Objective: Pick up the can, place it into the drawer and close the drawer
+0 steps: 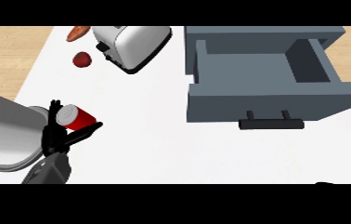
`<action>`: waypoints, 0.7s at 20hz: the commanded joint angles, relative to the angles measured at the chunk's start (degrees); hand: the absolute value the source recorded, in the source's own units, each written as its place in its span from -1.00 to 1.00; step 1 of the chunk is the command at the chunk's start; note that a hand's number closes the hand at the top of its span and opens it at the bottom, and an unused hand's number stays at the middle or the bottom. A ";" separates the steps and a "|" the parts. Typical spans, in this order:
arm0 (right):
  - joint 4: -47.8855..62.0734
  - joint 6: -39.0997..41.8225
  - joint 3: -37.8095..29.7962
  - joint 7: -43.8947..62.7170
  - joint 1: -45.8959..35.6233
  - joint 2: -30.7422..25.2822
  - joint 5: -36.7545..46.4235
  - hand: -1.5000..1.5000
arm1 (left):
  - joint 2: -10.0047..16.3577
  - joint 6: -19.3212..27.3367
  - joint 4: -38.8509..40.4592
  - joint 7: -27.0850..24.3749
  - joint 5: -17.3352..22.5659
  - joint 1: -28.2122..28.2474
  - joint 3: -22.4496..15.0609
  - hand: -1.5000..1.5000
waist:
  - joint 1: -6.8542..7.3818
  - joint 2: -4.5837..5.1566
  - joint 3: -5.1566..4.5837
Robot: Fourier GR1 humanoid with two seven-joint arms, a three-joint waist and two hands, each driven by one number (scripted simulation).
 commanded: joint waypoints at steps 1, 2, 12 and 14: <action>3.34 0.19 -1.89 -1.20 -2.76 -1.06 -1.10 -1.00 | 2.70 -4.02 4.79 0.02 -0.03 -3.78 -0.35 -1.00 | -0.01 0.05 0.01; -2.42 -1.01 0.68 2.81 -0.38 0.54 0.33 -1.00 | 0.02 -3.47 6.48 -3.99 0.39 -4.03 0.25 1.00 | -0.29 0.09 -0.04; 2.28 0.64 1.46 -4.66 1.28 2.26 3.96 -1.00 | -0.04 -6.47 5.57 -2.26 -0.03 -8.54 -2.50 1.00 | 0.10 -0.07 0.05; 4.42 -0.06 -0.28 -3.37 -1.85 0.66 2.44 -1.00 | -1.93 -9.01 8.10 -3.90 -2.36 -10.57 -4.51 1.00 | -0.48 0.21 -0.01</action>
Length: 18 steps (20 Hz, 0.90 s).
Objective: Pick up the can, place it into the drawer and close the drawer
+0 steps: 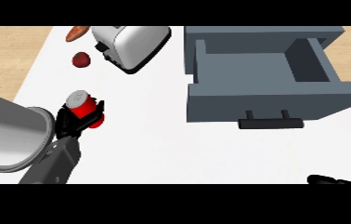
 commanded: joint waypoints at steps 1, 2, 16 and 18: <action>-1.59 -1.05 1.42 2.79 -1.16 -0.12 1.68 -1.00 | -3.99 -1.95 1.00 -1.11 -3.04 -2.48 -3.73 1.00 | -0.36 0.09 -0.04; -1.14 0.15 -1.34 1.67 0.00 -1.01 -1.25 -1.00 | -4.91 -3.55 1.19 -1.07 -4.03 -2.78 -5.00 1.00 | -0.81 0.08 -0.02; -3.16 -0.38 -2.24 2.62 0.85 -0.98 0.02 -1.00 | -12.69 1.31 -12.54 12.56 -5.07 -10.58 -10.91 1.00 | 1.05 -0.61 0.13; -0.72 0.29 -1.53 0.18 0.56 -0.74 1.16 -1.00 | -12.64 3.82 -14.55 14.37 -5.39 -12.77 -11.25 1.00 | 0.92 -0.47 0.12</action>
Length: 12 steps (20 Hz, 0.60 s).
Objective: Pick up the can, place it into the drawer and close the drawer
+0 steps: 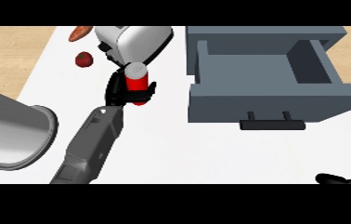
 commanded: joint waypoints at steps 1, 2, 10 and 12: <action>-1.47 -1.40 1.07 0.19 0.00 1.16 2.24 -1.00 | -1.42 2.11 -7.96 5.05 -1.55 -0.50 -3.46 1.00 | 0.51 -0.19 0.03; -2.97 0.09 -3.70 3.72 -0.36 -2.43 -3.36 -1.00 | 0.09 0.95 -10.55 9.96 -0.61 -2.03 -3.31 1.00 | 0.68 -0.44 0.05; -2.79 0.01 -1.28 2.27 -0.18 -0.91 -0.73 -1.00 | -2.02 9.80 -23.52 25.37 5.35 -7.90 -11.31 1.00 | 0.04 -0.10 0.01; 0.84 1.25 -1.19 0.08 -1.01 -1.27 -1.31 -1.00 | -2.02 12.85 -25.91 29.11 6.52 -10.57 -15.68 1.00 | -0.22 -0.10 0.03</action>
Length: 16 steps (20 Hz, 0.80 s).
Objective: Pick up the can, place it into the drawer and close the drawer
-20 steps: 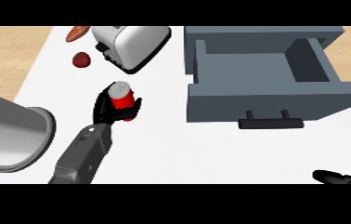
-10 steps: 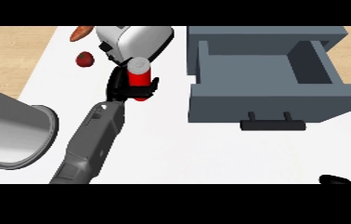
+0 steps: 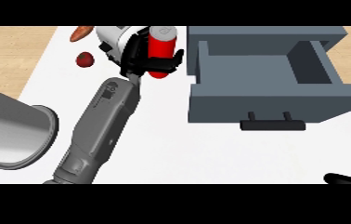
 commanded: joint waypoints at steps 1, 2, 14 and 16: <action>1.11 -1.55 1.00 1.27 -3.17 0.10 0.87 -1.00 | -0.19 5.57 -6.72 7.63 3.42 -3.16 -5.96 1.00 | -0.22 0.14 -0.01; 1.09 -1.87 0.52 1.99 -2.79 0.01 1.08 -1.00 | -0.19 5.26 -8.89 8.09 1.66 -2.07 -6.37 1.00 | -0.10 0.16 -0.01; 0.46 -0.87 0.91 -0.03 -0.67 1.26 0.73 -1.00 | -0.19 13.90 -2.60 19.63 1.82 -20.45 -8.52 1.00 | -1.17 0.42 0.01; -1.56 -1.35 2.34 1.85 -1.11 1.33 1.74 -1.00 | -0.19 12.41 3.30 21.41 1.26 -28.26 -4.50 1.00 | -1.70 0.62 0.00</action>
